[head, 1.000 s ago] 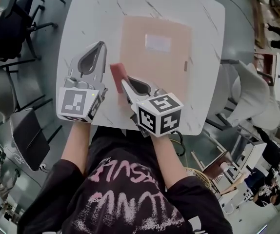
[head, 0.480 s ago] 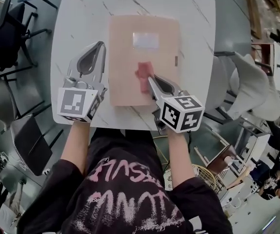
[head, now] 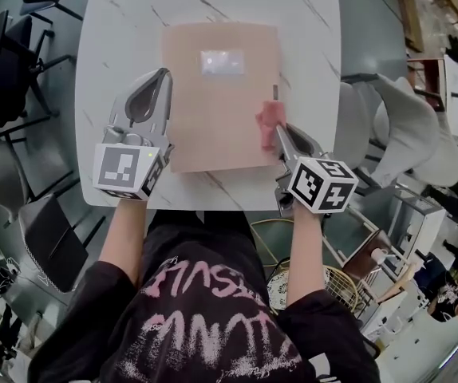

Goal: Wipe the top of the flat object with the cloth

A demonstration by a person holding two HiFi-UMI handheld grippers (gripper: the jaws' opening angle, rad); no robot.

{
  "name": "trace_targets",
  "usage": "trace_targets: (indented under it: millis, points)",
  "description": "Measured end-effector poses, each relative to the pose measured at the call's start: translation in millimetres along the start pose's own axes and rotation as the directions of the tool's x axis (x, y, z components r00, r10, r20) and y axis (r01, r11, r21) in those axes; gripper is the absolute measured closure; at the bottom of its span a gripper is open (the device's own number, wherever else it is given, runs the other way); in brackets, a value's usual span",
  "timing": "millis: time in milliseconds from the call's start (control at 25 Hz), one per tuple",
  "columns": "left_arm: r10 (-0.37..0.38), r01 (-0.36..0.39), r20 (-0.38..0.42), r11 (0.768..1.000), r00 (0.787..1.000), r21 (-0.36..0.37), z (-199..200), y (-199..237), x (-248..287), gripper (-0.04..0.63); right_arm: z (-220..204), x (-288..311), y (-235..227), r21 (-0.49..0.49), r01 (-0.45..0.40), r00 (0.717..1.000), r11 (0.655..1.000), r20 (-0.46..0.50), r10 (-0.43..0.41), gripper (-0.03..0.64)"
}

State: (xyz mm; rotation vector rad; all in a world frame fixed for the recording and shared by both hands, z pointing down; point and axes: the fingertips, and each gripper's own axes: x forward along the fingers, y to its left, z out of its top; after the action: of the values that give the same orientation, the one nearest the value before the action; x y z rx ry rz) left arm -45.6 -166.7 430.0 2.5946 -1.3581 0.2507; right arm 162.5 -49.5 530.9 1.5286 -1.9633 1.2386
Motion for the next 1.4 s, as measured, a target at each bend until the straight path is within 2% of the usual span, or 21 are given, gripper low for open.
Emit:
trace_targets:
  millis: [160,280,440,560,880,1080,1400]
  points:
    - [0.002,-0.002,0.0,1.0,1.0,0.003,0,-3,-1,0.594,5,-5,-6,0.013,0.0,1.0,1.0,0.027,-0.001,0.566]
    - [0.01,-0.01,-0.008,1.0,1.0,0.014,2,-5,-3,0.594,22,-13,4,-0.016,-0.052,0.991,0.999,0.124,0.054,0.566]
    - [0.013,-0.014,0.009,1.0,1.0,0.005,7,-2,-8,0.594,63,-27,25,-0.137,-0.053,0.937,0.989,0.335,0.097,0.566]
    - [0.005,-0.005,0.032,1.0,0.999,0.013,8,-1,-10,0.594,89,-30,41,-0.224,-0.025,0.897,0.974,0.424,0.121,0.566]
    - [0.024,-0.024,0.032,1.0,0.999,0.007,11,4,-17,0.594,105,-22,54,-0.272,-0.005,0.857,0.962,0.494,0.144,0.566]
    - [0.042,-0.042,0.011,0.999,0.999,-0.002,14,9,-19,0.594,101,-20,54,-0.269,-0.001,0.853,0.963,0.502,0.142,0.566]
    - [0.035,-0.035,0.046,0.999,0.998,0.001,21,9,-20,0.594,101,-22,57,-0.265,0.0,0.849,0.964,0.509,0.14,0.565]
